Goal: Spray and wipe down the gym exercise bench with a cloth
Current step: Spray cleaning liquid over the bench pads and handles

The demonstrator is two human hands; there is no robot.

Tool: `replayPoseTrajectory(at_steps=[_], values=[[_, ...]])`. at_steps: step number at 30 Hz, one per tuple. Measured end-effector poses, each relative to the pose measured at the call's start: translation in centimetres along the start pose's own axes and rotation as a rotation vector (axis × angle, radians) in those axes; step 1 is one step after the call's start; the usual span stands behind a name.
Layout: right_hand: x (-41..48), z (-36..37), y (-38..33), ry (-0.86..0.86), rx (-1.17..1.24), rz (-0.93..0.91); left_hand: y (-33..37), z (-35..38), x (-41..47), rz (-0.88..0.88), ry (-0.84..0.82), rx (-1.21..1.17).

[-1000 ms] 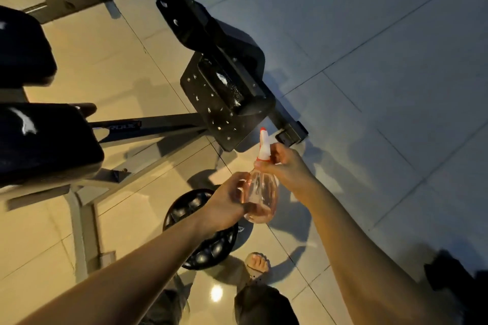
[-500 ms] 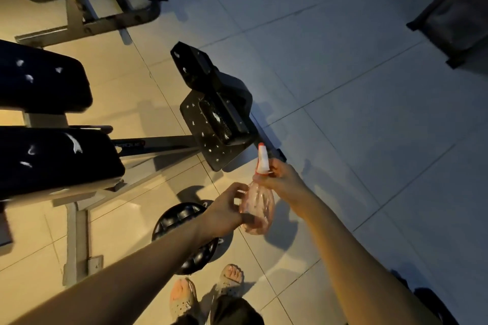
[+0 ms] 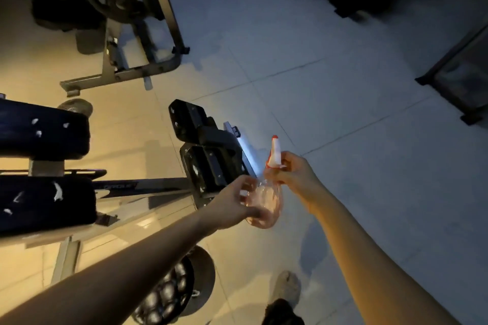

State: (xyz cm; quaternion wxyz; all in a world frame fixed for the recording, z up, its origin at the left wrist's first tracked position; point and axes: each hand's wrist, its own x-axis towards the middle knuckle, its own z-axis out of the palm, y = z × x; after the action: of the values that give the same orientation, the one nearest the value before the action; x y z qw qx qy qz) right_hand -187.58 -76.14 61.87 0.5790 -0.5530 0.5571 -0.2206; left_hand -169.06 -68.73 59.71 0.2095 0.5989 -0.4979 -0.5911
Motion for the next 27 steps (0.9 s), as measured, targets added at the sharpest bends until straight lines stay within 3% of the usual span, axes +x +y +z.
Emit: replayPoseTrajectory(at_steps=[11,18,27], values=[[10.1,-17.6,-9.5,-0.139,-0.082,-0.21,15.5,4.7,11.7,0.109,0.221,-0.168],[19.7,-20.8,-14.8,-0.276,-0.152,-0.271,19.3,1.1,20.0,0.106,0.369,-0.133],[36.7,-20.7,-21.8,-0.602,-0.267,-0.283,21.8,-6.5,32.1,0.021,0.62,-0.263]])
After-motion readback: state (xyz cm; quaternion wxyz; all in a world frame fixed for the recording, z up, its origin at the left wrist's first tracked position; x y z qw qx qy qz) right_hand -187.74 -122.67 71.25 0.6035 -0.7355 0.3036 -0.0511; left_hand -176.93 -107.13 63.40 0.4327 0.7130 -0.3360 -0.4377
